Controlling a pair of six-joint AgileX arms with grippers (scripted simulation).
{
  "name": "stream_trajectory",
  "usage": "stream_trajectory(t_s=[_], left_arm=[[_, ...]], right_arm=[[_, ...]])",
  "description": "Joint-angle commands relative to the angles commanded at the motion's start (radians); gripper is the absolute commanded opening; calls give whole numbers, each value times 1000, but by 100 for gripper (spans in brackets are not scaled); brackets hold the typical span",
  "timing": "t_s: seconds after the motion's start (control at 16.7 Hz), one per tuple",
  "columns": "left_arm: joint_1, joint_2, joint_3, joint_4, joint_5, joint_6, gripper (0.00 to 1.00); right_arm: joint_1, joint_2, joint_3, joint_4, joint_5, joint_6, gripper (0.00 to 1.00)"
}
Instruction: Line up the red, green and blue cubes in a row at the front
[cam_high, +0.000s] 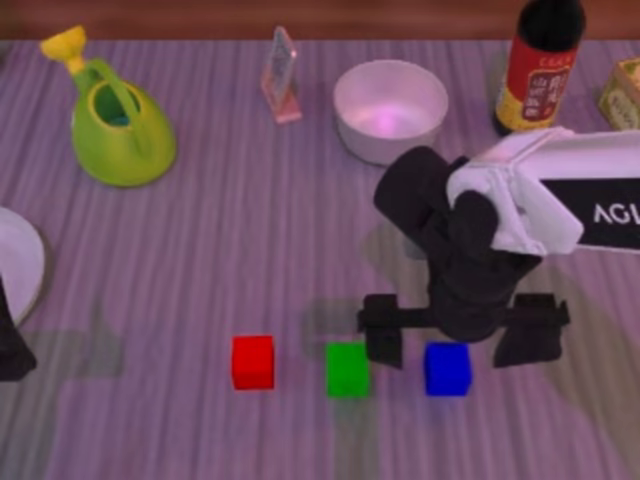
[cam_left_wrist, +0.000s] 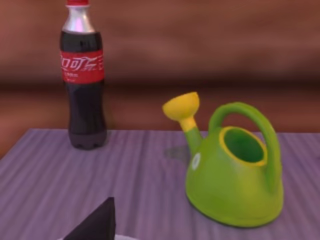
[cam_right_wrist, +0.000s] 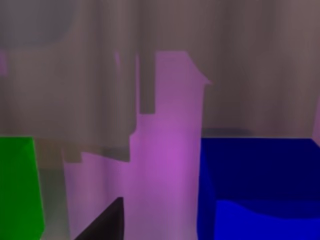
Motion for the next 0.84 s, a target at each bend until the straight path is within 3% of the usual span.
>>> stream_trajectory(t_s=[0.3, 0.84], left_arm=[[0, 0, 0, 0, 0, 0, 100], [0, 0, 0, 0, 0, 0, 100]], right_arm=[[-1, -5, 11, -17, -1, 1, 100], [10, -101, 161, -261, 0, 0, 100]])
